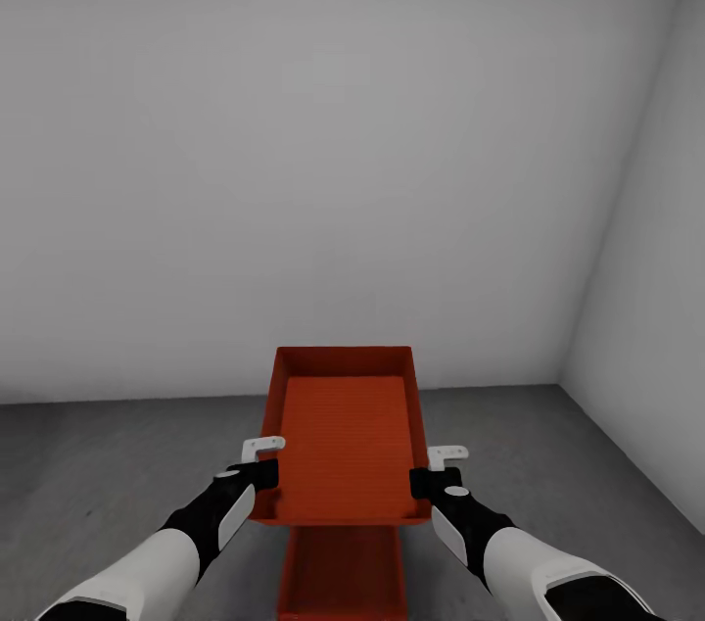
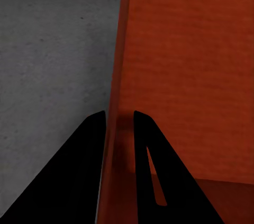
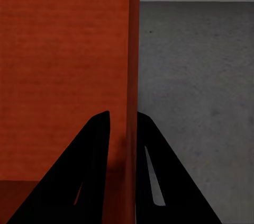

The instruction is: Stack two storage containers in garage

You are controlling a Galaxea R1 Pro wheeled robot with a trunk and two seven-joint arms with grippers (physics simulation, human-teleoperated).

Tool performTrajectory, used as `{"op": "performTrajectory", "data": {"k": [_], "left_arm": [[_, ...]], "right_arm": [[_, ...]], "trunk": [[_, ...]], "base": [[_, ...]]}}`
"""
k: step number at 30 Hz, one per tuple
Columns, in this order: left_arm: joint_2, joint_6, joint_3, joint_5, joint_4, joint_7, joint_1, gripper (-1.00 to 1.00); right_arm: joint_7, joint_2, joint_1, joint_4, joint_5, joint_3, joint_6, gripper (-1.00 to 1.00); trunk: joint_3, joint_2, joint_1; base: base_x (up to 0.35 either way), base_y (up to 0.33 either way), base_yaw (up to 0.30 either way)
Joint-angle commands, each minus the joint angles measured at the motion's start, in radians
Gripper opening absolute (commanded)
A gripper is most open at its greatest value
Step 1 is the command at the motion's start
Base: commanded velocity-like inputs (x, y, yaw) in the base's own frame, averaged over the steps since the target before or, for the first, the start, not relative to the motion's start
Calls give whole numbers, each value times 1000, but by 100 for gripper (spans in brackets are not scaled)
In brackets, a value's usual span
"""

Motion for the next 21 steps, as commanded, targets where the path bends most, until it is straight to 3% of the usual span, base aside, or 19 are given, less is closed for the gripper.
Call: {"op": "performTrajectory", "data": {"k": [1,21], "left_arm": [[1,-5,21,-14,-27,74,-1,-100],[1,-4,21,-14,-25,74,-1,-100]], "right_arm": [[-6,0,0,4,-14,-2,-5,-100],[-6,0,0,4,-14,-2,-6,-100]], "trunk": [[-3,-1,0],[-35,-1,0]], "base": [[0,0,0],[0,0,0]]}}
